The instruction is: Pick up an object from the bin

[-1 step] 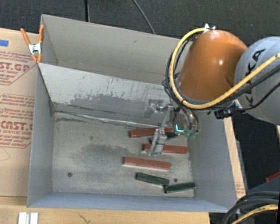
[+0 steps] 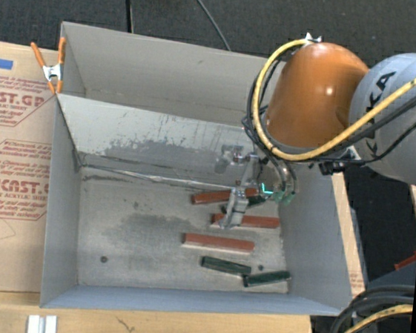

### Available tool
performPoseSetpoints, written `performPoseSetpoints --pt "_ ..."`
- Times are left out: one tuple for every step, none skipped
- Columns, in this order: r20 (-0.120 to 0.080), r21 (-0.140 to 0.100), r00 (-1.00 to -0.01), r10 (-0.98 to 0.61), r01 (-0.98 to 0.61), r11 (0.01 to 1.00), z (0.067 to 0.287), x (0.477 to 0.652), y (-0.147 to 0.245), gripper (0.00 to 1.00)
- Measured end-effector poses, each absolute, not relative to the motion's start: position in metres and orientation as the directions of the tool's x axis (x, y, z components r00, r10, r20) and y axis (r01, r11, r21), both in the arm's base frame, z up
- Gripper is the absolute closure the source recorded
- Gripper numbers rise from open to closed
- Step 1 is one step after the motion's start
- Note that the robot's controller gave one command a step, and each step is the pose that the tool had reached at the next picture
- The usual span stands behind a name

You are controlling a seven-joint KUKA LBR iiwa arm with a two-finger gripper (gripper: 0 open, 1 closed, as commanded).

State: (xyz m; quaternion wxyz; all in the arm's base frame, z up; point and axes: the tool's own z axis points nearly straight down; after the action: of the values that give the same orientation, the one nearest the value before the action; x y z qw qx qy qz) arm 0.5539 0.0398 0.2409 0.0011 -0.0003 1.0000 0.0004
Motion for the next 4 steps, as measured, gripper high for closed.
performPoseSetpoints --pt "-0.011 0.001 -0.999 -0.046 -0.046 0.999 0.199 0.558 0.015 0.00" --pt "-0.005 -0.003 -0.982 -0.189 -0.189 0.982 0.139 0.554 0.010 0.00" --pt "-0.003 -0.001 -0.969 -0.246 -0.246 0.969 0.125 0.553 0.014 0.00" --pt "0.007 0.001 -0.919 -0.394 -0.394 0.919 0.141 0.542 -0.011 0.00"
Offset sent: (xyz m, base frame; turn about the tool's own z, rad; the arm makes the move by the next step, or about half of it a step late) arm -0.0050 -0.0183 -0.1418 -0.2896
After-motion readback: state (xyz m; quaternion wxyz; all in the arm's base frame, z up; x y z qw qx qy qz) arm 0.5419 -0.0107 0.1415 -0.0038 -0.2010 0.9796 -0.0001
